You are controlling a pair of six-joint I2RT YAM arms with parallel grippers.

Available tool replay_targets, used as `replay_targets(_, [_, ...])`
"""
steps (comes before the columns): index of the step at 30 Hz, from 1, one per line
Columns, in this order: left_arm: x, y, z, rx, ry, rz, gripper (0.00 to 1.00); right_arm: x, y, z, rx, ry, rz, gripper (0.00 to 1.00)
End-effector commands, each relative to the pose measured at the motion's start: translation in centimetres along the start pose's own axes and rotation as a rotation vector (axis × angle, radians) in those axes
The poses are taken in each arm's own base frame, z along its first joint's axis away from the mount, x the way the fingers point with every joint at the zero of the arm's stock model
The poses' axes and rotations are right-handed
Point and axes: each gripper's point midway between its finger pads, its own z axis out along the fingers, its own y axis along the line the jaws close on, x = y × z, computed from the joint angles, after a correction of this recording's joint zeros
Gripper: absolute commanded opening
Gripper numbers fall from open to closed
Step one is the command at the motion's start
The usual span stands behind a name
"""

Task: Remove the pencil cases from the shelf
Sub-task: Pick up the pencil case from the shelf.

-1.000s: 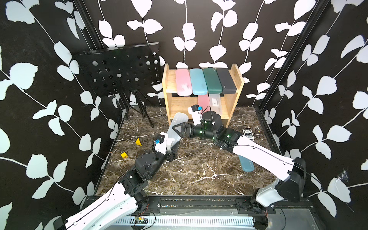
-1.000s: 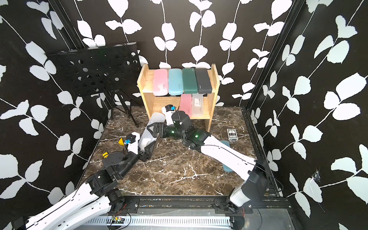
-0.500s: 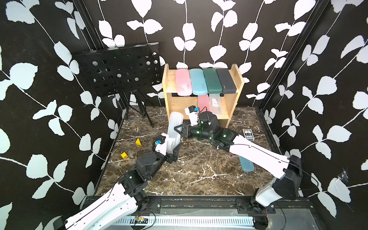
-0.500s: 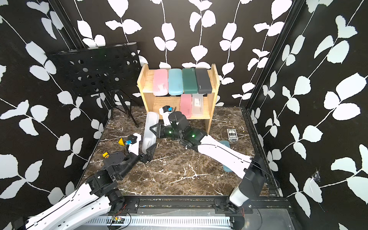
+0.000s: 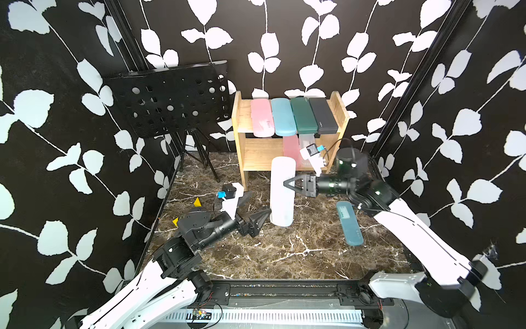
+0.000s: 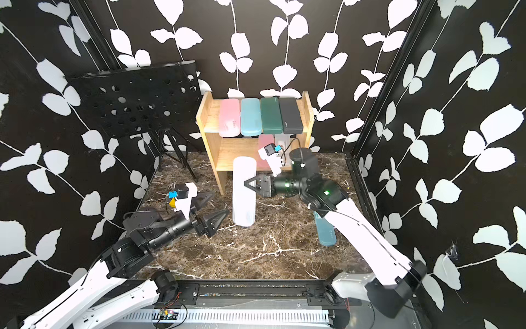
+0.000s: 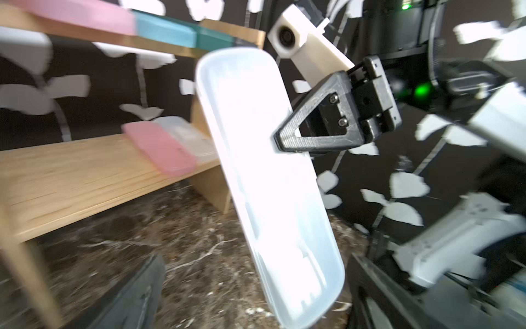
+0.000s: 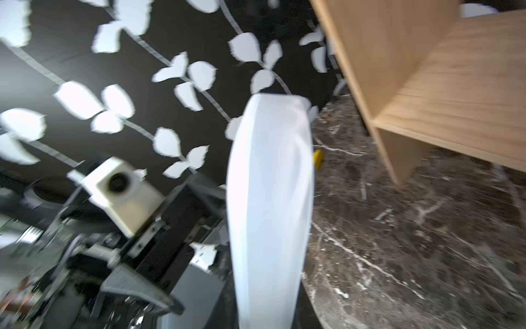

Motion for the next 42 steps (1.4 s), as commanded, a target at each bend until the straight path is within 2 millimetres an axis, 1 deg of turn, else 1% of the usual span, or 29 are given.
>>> replay_targets(1, [-1.4,-5.5,1.0,0.34,0.023,-0.105,0.99,1.1,4.3,-0.1,-0.227,0.061,-0.052,0.1])
replay_targets(3, [-2.2,-7.3,1.1,0.465,0.025,-0.121,0.99,1.3,5.0,-0.1,-0.238,0.075,-0.071,0.09])
replay_targets(4, [-2.4,-7.7,1.3,0.495,0.032,-0.125,0.99,1.6,5.3,0.0,-0.242,0.086,-0.078,0.09])
replay_targets(6, [-2.4,-7.8,1.7,0.512,0.054,-0.131,0.99,1.7,6.0,0.3,-0.268,0.09,-0.094,0.1])
replay_targets(9, [-2.5,-7.9,2.1,0.531,0.044,-0.141,0.98,1.6,6.0,0.8,-0.274,0.092,-0.1,0.09])
replay_targets(11, [-2.5,-7.9,2.1,0.528,0.04,-0.149,0.94,1.4,5.6,0.9,-0.255,0.082,-0.108,0.1])
replay_targets(13, [-2.2,-7.7,1.9,0.514,0.045,-0.152,0.86,1.4,5.2,1.0,-0.231,0.075,-0.115,0.12])
replay_targets(17, [-1.5,-7.2,1.8,0.482,0.066,-0.158,0.74,1.2,4.4,1.4,-0.206,0.074,-0.109,0.12])
replay_targets(21, [-1.1,-6.9,1.8,0.469,0.07,-0.17,0.54,1.0,3.8,1.4,-0.178,0.058,-0.115,0.11])
replay_targets(23, [-0.9,-6.7,1.9,0.454,0.067,-0.173,0.4,1.0,3.5,1.5,-0.175,0.055,-0.11,0.11])
replay_targets(27, [-0.9,-6.5,1.8,0.441,0.067,-0.173,0.06,1.0,2.9,1.5,-0.159,0.053,-0.099,0.11])
replay_targets(28, [-0.9,-6.4,1.7,0.434,0.065,-0.171,0.0,1.1,2.7,1.6,-0.156,0.056,-0.096,0.11])
replay_targets(30, [-0.9,-6.2,1.8,0.419,0.062,-0.171,0.0,1.1,2.3,1.7,-0.138,0.056,-0.093,0.14])
replay_targets(31, [-0.9,-6.1,1.8,0.413,0.06,-0.171,0.0,1.1,1.9,1.8,-0.122,0.057,-0.09,0.23])
replay_targets(32, [-0.9,-5.9,1.9,0.406,0.057,-0.172,0.0,1.1,1.6,1.8,-0.103,0.054,-0.091,0.39])
replay_targets(33, [-0.8,-5.6,2.1,0.387,0.053,-0.177,0.0,1.1,1.0,1.8,-0.075,0.048,-0.091,0.63])
replay_targets(34, [-0.6,-5.2,2.3,0.364,0.051,-0.184,0.0,1.1,0.4,1.8,-0.037,0.039,-0.093,0.89])
replay_targets(35, [-0.6,-4.4,2.7,0.324,0.042,-0.189,0.0,1.0,-0.3,1.6,0.014,0.024,-0.101,0.99])
replay_targets(37, [0.0,-2.5,3.4,0.221,0.032,-0.209,0.0,0.7,-2.3,0.2,0.174,-0.035,-0.134,0.99])
replay_targets(39, [0.5,-0.5,3.9,0.108,0.03,-0.216,0.0,0.7,-4.0,-2.0,0.332,-0.094,-0.157,0.99])
replay_targets(40, [0.5,0.9,4.1,0.032,0.026,-0.219,0.0,0.9,-4.6,-3.4,0.406,-0.12,-0.165,0.99])
replay_targets(41, [0.7,1.8,4.2,-0.019,0.03,-0.219,0.0,1.3,-4.9,-4.4,0.457,-0.131,-0.172,0.99])
replay_targets(42, [0.6,2.5,4.4,-0.06,0.028,-0.21,0.0,2.3,-5.8,-5.3,0.524,-0.132,-0.174,0.99])
